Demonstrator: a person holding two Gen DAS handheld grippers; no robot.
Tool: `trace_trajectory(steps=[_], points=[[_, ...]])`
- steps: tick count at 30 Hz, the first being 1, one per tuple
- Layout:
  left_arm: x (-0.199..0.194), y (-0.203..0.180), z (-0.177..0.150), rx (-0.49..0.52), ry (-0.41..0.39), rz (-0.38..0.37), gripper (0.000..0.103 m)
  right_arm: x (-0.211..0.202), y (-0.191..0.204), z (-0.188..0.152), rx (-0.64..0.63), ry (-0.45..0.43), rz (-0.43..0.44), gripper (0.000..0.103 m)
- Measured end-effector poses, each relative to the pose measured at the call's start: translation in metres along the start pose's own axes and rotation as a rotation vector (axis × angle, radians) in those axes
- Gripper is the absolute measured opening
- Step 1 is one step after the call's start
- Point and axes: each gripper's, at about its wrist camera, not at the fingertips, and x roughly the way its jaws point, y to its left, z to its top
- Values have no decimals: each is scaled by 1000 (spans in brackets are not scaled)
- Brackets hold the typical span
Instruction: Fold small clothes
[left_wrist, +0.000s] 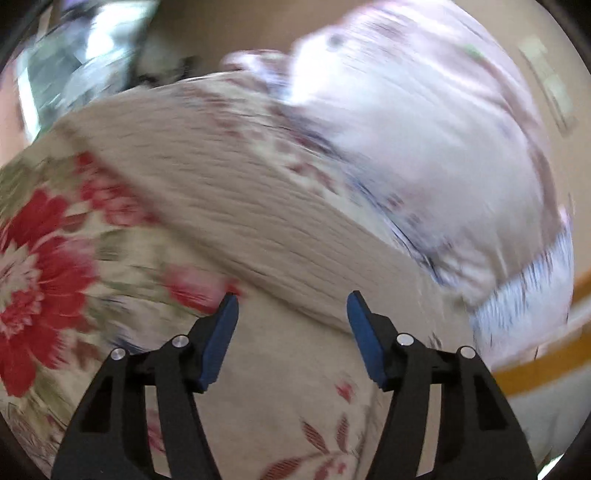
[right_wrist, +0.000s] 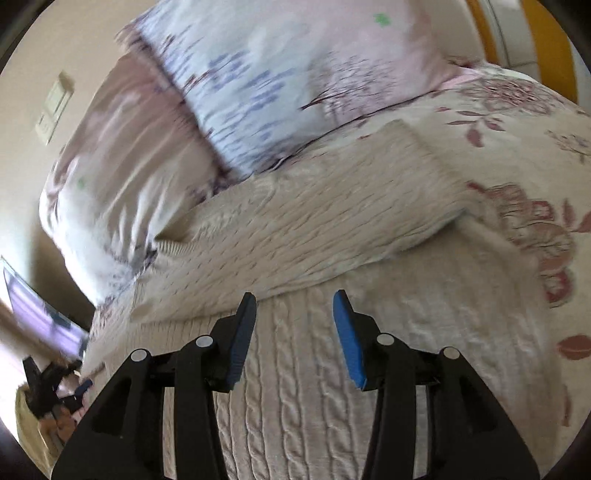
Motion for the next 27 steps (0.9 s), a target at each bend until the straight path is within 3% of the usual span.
trace_trajectory(steps=[5, 12, 13, 16, 17, 22, 27], points=[[-5, 33, 22, -166, -49, -40, 56, 2, 1, 1, -1, 16, 25, 51], [-6, 56, 41, -285, -92, -35, 38, 3, -1, -1, -1, 30, 60, 57], [-5, 58, 43, -286, -95, -39, 36, 4, 0, -1, -4, 33, 65, 59], [1, 61, 49, -276, -82, -22, 17, 5, 2, -2, -15, 38, 76, 63], [3, 62, 50, -275, -72, -20, 6, 5, 2, -2, -16, 39, 79, 64], [-7, 50, 53, -223, -108, -25, 5, 5, 1, -2, -10, 43, 98, 64], [-24, -8, 56, -64, -172, -79, 5, 5, 1, -2, -8, 45, 110, 64]])
